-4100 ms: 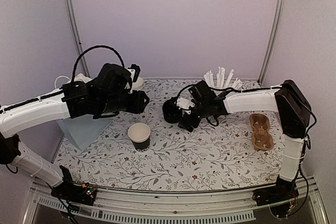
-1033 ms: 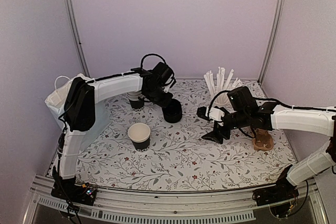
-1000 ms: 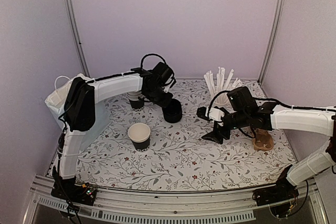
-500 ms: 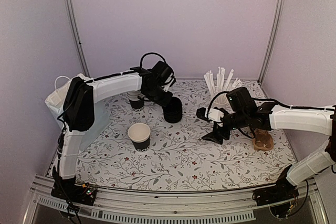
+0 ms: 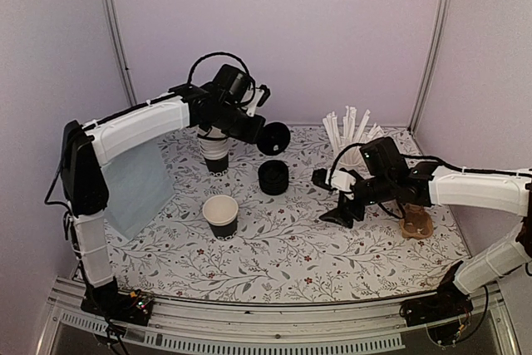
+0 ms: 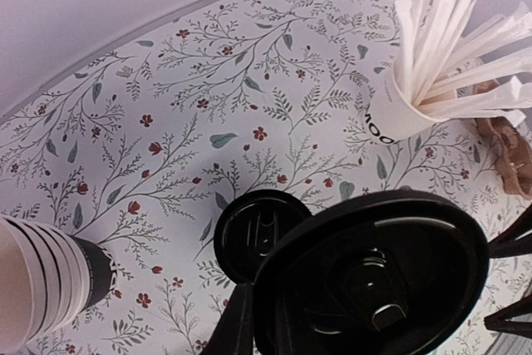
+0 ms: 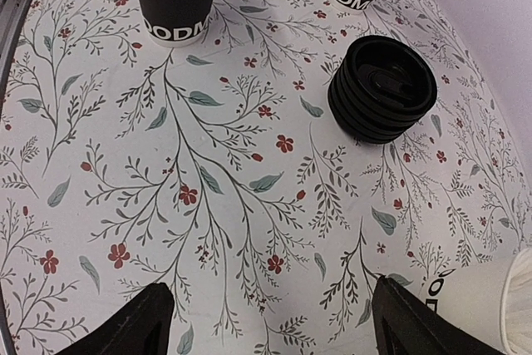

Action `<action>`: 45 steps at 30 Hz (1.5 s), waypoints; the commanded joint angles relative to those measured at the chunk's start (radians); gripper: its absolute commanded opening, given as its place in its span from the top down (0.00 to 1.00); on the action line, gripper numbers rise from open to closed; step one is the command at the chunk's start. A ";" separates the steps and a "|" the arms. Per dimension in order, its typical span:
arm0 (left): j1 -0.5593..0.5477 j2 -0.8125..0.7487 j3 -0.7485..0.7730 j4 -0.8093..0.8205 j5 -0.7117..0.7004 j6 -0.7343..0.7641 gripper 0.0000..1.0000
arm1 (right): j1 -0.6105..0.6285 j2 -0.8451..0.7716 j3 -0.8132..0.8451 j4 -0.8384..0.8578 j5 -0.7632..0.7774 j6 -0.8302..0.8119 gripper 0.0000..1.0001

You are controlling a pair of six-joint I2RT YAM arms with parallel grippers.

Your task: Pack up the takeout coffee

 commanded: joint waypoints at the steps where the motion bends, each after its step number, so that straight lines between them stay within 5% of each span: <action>1: -0.021 -0.085 -0.088 0.092 0.131 -0.057 0.90 | -0.003 -0.084 0.050 -0.010 -0.078 0.023 0.12; 12: -0.044 -0.394 -0.518 0.585 0.420 -0.266 0.90 | -0.003 -0.033 0.458 -0.286 -0.316 0.095 0.04; 21: -0.045 -0.529 -0.737 0.944 0.463 -0.366 0.89 | -0.003 0.067 0.647 -0.356 -0.418 0.218 0.01; 45: -0.044 -0.527 -0.910 1.337 0.564 -0.489 0.89 | 0.058 0.202 0.819 -0.347 -0.531 0.362 0.01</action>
